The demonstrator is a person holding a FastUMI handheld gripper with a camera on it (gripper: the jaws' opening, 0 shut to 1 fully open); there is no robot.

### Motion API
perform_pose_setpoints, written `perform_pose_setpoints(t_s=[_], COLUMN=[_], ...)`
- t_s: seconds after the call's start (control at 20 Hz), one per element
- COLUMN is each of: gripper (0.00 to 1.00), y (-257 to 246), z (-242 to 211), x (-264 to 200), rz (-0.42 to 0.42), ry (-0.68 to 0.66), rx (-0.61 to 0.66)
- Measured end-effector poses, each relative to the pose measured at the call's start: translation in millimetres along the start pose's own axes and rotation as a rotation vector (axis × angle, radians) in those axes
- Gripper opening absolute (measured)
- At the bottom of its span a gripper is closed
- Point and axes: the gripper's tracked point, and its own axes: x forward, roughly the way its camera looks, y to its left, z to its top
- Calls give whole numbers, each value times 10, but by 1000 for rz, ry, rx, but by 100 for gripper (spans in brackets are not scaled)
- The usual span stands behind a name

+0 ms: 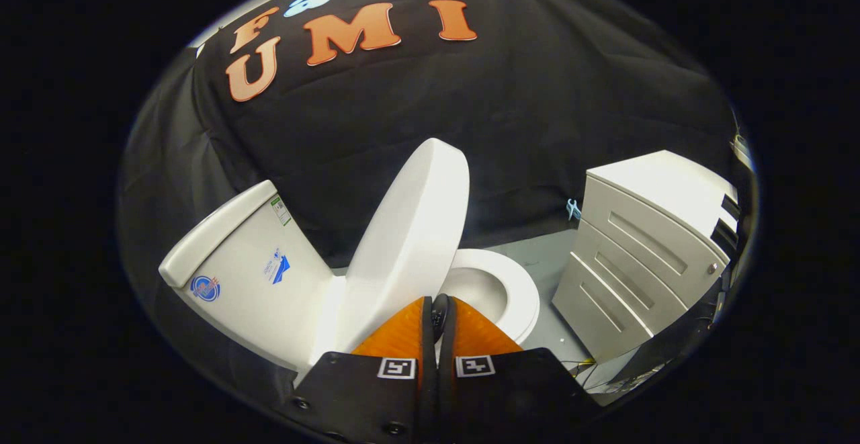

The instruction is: Open the toilet lid.

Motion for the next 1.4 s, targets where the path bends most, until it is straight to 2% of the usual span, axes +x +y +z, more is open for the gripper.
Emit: perform_pose_setpoints(t_s=[0.8,1.4], gripper=[8,8], y=[1422,2394], z=[407,342], x=[-402,-501], rz=[-29,22], ry=[-137,-163], rx=[-318,-375])
